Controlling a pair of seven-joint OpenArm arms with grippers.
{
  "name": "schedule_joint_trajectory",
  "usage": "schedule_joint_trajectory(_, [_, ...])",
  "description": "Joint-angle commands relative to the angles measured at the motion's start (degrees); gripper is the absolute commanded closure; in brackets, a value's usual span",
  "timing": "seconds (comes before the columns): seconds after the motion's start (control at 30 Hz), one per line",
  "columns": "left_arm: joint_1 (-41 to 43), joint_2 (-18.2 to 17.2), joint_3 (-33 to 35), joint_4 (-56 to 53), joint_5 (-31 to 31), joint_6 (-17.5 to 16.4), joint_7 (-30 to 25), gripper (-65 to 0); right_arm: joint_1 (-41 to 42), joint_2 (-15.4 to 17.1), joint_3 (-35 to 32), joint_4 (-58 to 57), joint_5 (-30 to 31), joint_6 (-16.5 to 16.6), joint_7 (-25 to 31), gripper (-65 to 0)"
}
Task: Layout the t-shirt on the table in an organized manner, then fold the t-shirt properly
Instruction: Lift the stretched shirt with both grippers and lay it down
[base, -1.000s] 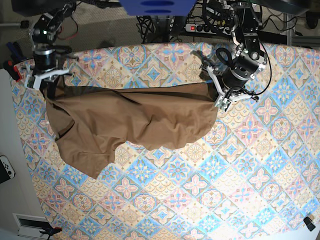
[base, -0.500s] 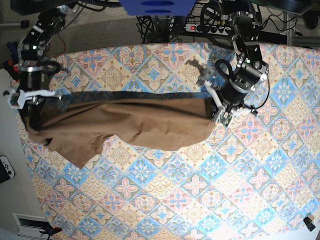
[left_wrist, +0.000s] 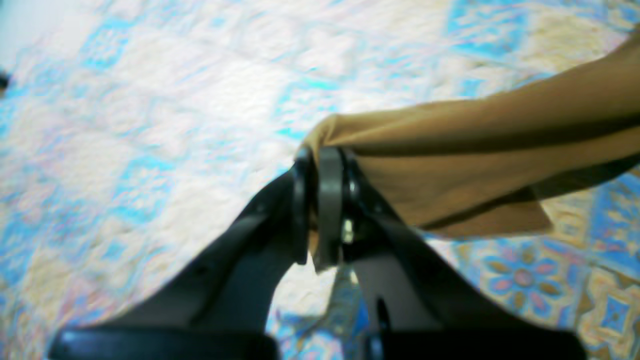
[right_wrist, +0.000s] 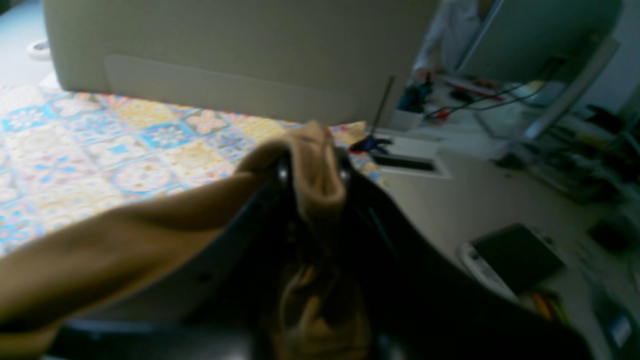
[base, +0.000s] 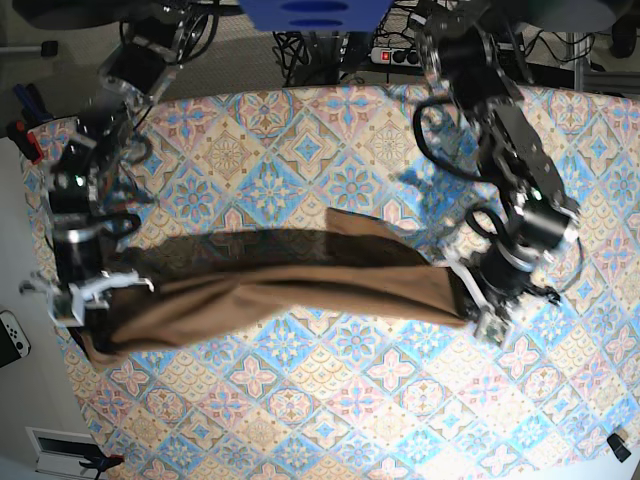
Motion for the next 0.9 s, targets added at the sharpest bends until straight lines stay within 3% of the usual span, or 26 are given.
schedule_joint_trajectory(0.0, [-3.5, -0.1, -0.6, -0.1, -0.5, 0.2, -0.3, 0.0, 3.3, 0.6, -1.2, 0.7, 1.1, -0.5, 1.4, 0.0])
schedule_joint_trajectory(0.17, [-7.0, -1.9, -1.6, -0.8, -0.6, 0.2, 4.0, 0.0, 8.9, 0.6, -2.4, 0.5, 1.1, -0.5, -2.7, 0.0])
schedule_joint_trajectory(0.4, [-7.3, -2.5, -1.5, -1.6, -0.4, 0.3, 3.9, 0.0, 14.5, 0.6, -4.3, -0.9, -0.4, -0.5, -3.1, 0.0])
schedule_joint_trajectory(0.63, [-10.0, -2.8, -1.7, -14.0, 3.8, 0.4, 3.6, 0.0, 16.4, 0.6, -11.9, -9.7, -5.5, -0.5, -2.6, 0.0])
schedule_joint_trajectory(0.87, [-11.5, -2.9, -1.8, -24.8, 9.7, 0.4, -6.5, 0.0, 19.9, 0.6, -16.8, -27.8, -5.5, -0.5, -0.4, 0.0])
